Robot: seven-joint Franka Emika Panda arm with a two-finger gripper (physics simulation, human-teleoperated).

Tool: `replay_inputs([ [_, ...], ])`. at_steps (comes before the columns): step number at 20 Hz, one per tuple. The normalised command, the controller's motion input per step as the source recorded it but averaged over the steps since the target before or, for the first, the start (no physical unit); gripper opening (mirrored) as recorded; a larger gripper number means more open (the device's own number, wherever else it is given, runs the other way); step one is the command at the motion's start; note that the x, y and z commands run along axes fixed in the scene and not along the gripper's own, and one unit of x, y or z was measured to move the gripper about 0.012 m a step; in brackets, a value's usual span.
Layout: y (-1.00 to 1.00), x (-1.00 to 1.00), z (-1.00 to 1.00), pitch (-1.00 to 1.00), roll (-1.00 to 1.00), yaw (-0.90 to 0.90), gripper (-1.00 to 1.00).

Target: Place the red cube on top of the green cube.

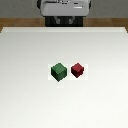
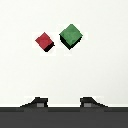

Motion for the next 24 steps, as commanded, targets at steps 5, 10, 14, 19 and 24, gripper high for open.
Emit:
replay_inputs([
  [5,0.0,0.0,0.0,0.0,0.0,0.0,1.0],
  [10,0.0,0.0,0.0,0.0,0.0,0.0,1.0],
  [14,0.0,0.0,0.0,0.0,0.0,-0.04,1.0],
  [19,0.0,0.0,0.0,0.0,0.0,-0.45,1.0],
  [24,0.0,0.0,0.0,0.0,0.0,-0.81,1.0],
])
